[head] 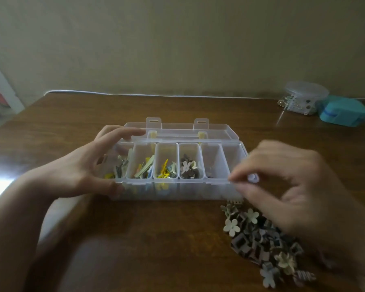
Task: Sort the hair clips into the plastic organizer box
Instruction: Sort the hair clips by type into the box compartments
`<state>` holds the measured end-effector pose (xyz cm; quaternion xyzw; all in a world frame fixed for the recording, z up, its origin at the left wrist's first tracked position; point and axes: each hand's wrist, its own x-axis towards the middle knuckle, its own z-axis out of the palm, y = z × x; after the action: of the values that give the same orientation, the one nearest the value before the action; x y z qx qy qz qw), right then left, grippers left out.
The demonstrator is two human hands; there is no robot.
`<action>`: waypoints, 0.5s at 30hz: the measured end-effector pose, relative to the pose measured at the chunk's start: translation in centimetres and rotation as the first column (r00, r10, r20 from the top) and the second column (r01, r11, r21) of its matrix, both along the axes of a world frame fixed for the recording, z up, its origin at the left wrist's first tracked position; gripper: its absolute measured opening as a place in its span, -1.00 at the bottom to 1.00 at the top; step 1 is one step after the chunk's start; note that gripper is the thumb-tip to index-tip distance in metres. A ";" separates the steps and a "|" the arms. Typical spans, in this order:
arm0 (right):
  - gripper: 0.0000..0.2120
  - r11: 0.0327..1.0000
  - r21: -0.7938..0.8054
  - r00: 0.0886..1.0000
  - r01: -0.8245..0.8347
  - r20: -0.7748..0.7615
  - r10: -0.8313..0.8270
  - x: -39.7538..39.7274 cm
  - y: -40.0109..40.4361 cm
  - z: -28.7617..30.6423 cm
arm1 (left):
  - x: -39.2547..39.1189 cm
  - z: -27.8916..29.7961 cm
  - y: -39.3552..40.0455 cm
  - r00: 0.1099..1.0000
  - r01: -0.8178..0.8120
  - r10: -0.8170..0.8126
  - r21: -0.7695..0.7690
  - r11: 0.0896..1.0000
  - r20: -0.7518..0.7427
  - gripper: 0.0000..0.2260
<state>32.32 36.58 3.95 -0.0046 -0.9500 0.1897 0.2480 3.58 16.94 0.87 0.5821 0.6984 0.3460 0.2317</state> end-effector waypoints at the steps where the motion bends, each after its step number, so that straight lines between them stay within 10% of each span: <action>1: -0.87 0.998 0.061 0.994 0.004 0.113 -0.011 0.5 -0.3 0.3 | 0.0 -0.1 0.0 1.000 -0.002 0.002 0.003 1.000 0.008 -0.14; 5: -0.69 0.938 0.346 0.894 0.009 0.417 -0.162 0.6 -1.3 -0.7 | 0.0 -0.2 0.1 1.000 -0.007 0.007 0.001 1.000 0.023 -0.14; 15: -0.86 0.972 0.230 0.883 -0.048 0.464 -0.067 0.0 -1.3 -0.9 | 0.1 -0.2 0.1 0.998 0.001 -0.001 0.001 1.000 0.063 -0.13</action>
<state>32.34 35.27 3.05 -0.0256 -0.9973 0.0680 0.0108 3.72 17.05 0.72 0.5713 0.6903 0.3643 0.2536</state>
